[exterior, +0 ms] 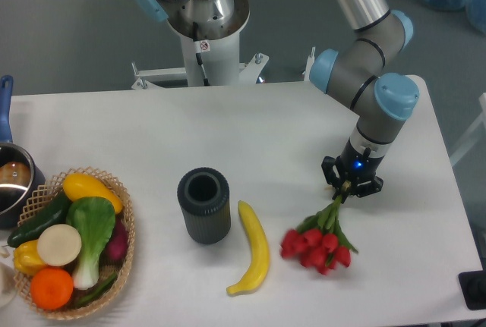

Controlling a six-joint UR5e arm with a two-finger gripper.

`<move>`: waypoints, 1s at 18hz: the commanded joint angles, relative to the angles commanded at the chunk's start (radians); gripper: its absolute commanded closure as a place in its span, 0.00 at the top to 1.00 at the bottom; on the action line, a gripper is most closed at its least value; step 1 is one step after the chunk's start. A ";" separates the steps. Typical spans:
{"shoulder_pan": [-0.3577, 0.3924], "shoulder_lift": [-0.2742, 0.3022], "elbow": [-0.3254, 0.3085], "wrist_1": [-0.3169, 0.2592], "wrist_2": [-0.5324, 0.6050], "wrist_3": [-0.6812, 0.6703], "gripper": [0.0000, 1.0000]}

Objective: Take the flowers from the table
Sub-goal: 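Lift the grasped tulips up and away from the table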

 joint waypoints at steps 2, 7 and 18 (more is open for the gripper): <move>0.000 0.002 0.000 -0.002 -0.002 -0.018 0.11; 0.008 0.047 0.000 -0.002 -0.005 -0.019 0.11; 0.129 0.144 0.097 0.000 -0.286 -0.074 0.11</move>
